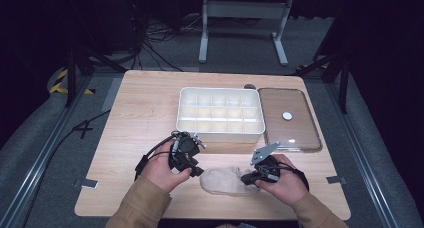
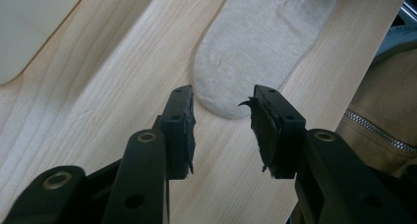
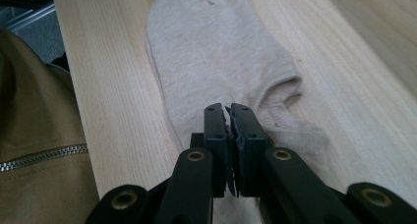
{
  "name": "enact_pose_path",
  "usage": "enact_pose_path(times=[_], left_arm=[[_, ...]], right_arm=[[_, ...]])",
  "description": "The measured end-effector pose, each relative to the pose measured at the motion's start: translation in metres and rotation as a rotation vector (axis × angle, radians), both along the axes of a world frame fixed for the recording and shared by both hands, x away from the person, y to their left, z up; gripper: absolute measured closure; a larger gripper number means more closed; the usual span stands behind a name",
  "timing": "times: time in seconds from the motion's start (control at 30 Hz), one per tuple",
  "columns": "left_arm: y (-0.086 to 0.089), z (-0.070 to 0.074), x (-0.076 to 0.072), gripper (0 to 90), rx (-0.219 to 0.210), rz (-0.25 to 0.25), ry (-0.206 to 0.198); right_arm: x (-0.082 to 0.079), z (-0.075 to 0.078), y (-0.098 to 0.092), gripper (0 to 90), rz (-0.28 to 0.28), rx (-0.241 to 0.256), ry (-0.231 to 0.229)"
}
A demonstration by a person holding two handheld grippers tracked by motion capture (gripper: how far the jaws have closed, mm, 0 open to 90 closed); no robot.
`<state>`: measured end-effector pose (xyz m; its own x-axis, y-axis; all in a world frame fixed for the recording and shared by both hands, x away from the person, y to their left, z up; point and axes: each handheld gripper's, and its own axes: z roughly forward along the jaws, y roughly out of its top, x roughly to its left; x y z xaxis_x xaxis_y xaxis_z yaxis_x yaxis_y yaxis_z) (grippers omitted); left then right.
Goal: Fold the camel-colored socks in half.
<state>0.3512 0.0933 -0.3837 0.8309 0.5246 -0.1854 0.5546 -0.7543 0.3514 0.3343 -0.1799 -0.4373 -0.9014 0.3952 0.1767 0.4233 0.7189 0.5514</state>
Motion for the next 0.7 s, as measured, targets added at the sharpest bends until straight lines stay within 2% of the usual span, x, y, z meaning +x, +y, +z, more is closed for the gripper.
enact_pose_path(times=[0.13,0.27,0.4,0.6,0.7], left_arm=[[-0.003,-0.006,0.001,61.8,0.006,0.000,0.014],[-0.006,-0.011,0.002,61.6,0.011,-0.013,0.019],[-0.009,-0.013,0.002,61.4,0.021,-0.012,0.027],[-0.010,-0.016,0.001,62.9,0.020,-0.014,0.033],[-0.011,-0.019,0.002,64.5,0.028,-0.015,0.046]], right_arm=[[-0.002,-0.006,0.007,86.1,-0.001,-0.007,-0.022],[-0.003,-0.005,0.013,85.3,-0.005,0.045,-0.057],[-0.003,-0.007,0.016,82.3,-0.013,0.059,-0.067],[0.001,-0.014,0.015,82.6,-0.030,0.026,-0.074],[0.001,-0.020,0.016,84.6,-0.020,-0.020,-0.084]])
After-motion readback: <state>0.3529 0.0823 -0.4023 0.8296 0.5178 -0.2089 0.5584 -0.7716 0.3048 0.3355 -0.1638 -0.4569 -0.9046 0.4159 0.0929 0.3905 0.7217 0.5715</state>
